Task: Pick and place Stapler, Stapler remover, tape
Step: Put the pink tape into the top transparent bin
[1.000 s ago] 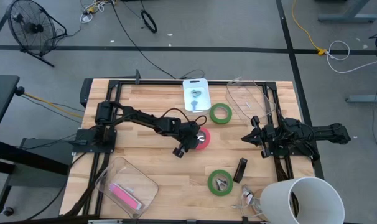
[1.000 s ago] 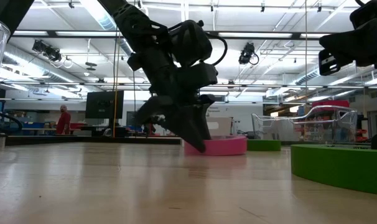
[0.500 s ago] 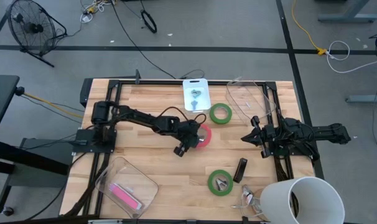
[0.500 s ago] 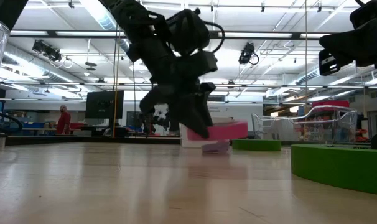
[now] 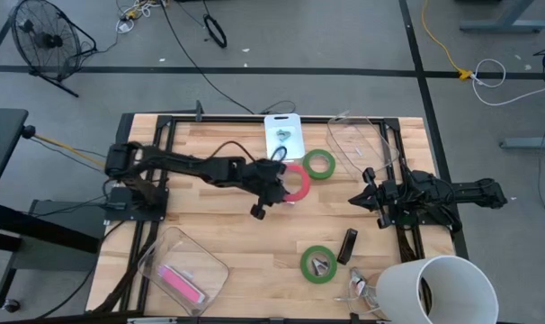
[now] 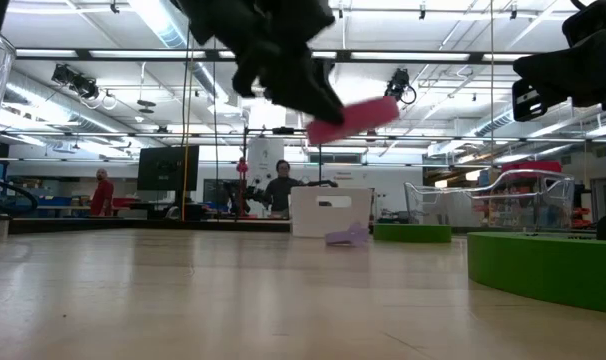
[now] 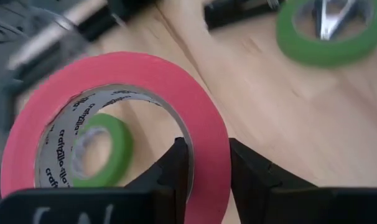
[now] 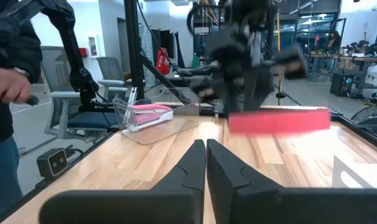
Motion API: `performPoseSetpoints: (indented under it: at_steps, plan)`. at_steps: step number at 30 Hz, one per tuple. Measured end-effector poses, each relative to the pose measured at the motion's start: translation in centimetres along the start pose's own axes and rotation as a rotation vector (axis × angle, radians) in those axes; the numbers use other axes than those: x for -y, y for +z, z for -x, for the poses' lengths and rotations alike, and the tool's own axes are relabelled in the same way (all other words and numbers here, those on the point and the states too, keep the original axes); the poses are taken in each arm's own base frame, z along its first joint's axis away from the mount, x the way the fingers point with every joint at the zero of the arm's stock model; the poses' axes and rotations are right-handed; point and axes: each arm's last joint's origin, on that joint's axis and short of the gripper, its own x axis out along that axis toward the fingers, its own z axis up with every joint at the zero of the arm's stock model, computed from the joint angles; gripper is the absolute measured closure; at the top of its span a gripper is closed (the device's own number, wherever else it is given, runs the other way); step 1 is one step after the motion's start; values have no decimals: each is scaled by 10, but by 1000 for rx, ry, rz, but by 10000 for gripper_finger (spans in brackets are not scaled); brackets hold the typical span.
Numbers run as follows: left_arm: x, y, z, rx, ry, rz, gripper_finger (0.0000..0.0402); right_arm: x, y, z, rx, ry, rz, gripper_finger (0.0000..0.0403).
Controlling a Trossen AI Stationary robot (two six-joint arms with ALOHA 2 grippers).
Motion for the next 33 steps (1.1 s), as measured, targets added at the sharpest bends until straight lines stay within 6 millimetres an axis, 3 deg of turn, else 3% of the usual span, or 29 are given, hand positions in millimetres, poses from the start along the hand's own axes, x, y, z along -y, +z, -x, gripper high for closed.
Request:
performPoseSetpoints:
  at_steps: [18, 24, 33]
  plan:
    - [-23, 44, 114, 323, 169, 212, 306, 0, 0, 0, 0, 0, 0, 383]
    - [-25, 49, 136, 390, 194, 262, 307, 0, 0, 0, 0, 0, 0, 383]
    - [-28, 55, 151, 475, 220, 310, 308, 2, 1, 0, 7, -83, 4, 383]
